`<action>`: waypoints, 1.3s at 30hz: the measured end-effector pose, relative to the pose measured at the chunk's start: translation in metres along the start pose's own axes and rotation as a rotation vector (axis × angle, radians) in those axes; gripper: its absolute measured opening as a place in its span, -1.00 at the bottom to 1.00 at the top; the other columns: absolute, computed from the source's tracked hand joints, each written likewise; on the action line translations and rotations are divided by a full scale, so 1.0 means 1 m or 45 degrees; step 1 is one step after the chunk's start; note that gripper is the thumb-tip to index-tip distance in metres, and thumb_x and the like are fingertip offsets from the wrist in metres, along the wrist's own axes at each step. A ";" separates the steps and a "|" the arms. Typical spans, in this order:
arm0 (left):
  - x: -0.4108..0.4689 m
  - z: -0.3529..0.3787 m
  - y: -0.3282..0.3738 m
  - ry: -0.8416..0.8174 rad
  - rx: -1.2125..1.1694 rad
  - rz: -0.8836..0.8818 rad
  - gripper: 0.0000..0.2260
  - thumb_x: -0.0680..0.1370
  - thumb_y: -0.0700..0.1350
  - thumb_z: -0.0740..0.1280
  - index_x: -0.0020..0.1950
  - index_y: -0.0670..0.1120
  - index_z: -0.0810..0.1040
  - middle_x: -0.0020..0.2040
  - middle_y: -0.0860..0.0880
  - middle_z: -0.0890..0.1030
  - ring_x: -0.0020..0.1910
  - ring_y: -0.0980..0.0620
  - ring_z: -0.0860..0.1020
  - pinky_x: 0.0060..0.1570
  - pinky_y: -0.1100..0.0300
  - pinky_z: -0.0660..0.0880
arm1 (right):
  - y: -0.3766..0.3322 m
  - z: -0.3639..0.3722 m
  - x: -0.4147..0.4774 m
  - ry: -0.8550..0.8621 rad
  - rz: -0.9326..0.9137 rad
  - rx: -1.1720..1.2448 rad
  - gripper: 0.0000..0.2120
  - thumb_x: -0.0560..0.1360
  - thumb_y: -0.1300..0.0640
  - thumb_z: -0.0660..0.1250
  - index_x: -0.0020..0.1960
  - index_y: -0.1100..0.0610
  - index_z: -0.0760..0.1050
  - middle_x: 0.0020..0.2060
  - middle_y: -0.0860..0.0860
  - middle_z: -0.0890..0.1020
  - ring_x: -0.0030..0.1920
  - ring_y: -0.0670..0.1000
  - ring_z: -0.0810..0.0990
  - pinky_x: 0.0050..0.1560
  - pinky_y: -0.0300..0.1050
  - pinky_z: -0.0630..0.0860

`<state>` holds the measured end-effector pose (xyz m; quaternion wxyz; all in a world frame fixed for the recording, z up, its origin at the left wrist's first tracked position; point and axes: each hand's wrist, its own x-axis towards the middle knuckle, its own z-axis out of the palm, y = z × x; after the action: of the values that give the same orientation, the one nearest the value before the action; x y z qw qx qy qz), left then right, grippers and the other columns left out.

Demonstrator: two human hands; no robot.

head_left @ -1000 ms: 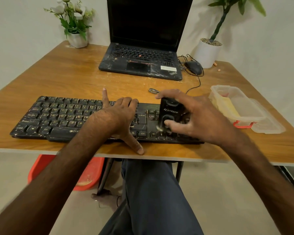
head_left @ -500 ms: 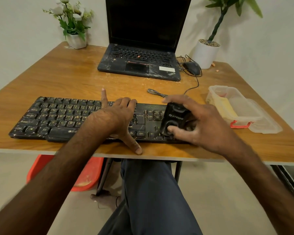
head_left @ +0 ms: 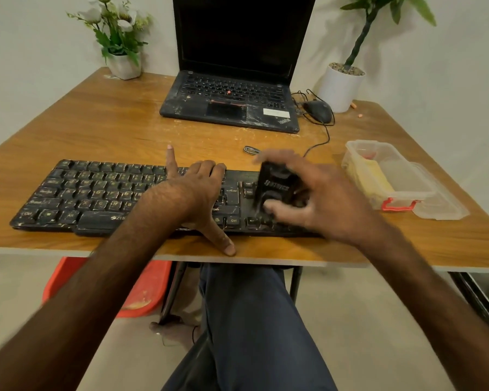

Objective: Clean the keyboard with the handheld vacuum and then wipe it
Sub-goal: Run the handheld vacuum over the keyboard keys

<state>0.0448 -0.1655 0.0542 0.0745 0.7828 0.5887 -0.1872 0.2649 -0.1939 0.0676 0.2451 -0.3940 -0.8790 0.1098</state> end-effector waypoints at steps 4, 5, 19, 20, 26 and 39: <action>-0.002 -0.002 0.002 0.001 0.001 0.010 0.37 0.15 0.48 0.45 0.61 -0.14 -0.27 0.64 -0.11 -0.10 0.62 -0.11 -0.12 0.35 -0.47 -0.40 | 0.010 -0.007 0.008 0.024 0.064 0.035 -0.39 0.45 0.07 0.47 0.42 -0.13 0.30 0.09 -0.06 0.61 -0.03 -0.11 0.65 -0.17 -0.18 0.65; -0.002 -0.001 0.002 -0.001 0.002 0.008 0.37 0.15 0.48 0.46 0.61 -0.14 -0.27 0.64 -0.11 -0.10 0.62 -0.11 -0.12 0.35 -0.47 -0.40 | 0.004 -0.005 0.006 -0.020 0.019 0.054 -0.40 0.46 0.07 0.46 0.42 -0.13 0.31 0.10 -0.09 0.60 -0.02 -0.12 0.64 -0.14 -0.20 0.64; -0.001 0.000 0.000 -0.006 -0.006 0.010 0.38 0.14 0.49 0.46 0.61 -0.14 -0.25 0.64 -0.10 -0.09 0.62 -0.11 -0.12 0.36 -0.48 -0.38 | -0.003 0.000 0.003 -0.100 -0.145 -0.013 -0.42 0.47 0.04 0.46 0.43 -0.09 0.33 0.12 -0.11 0.59 -0.01 -0.17 0.59 -0.08 -0.39 0.54; -0.001 -0.001 0.001 -0.003 -0.007 0.009 0.38 0.13 0.49 0.45 0.61 -0.14 -0.25 0.64 -0.10 -0.09 0.62 -0.11 -0.12 0.36 -0.48 -0.39 | 0.001 -0.002 0.003 -0.096 -0.143 -0.036 -0.41 0.47 0.04 0.45 0.44 -0.09 0.32 0.11 -0.11 0.58 -0.02 -0.16 0.60 -0.10 -0.38 0.56; -0.001 -0.001 0.000 0.004 0.004 0.013 0.39 0.12 0.50 0.44 0.61 -0.14 -0.27 0.64 -0.10 -0.10 0.62 -0.11 -0.11 0.35 -0.47 -0.41 | 0.035 -0.016 0.017 0.016 0.049 0.035 -0.39 0.45 0.08 0.49 0.42 -0.10 0.33 0.10 -0.04 0.61 0.02 -0.10 0.64 -0.11 -0.10 0.66; 0.000 0.002 -0.002 -0.003 -0.033 0.039 0.38 0.13 0.49 0.45 0.61 -0.13 -0.26 0.64 -0.09 -0.11 0.62 -0.09 -0.13 0.36 -0.46 -0.40 | 0.037 -0.011 0.021 -0.141 -0.032 0.257 -0.40 0.45 0.12 0.50 0.42 -0.06 0.36 0.20 -0.03 0.56 0.08 -0.04 0.64 -0.14 -0.14 0.66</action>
<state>0.0425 -0.1661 0.0526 0.0884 0.7904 0.5790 -0.1793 0.2821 -0.1540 0.0696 0.2359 -0.3497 -0.8805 0.2161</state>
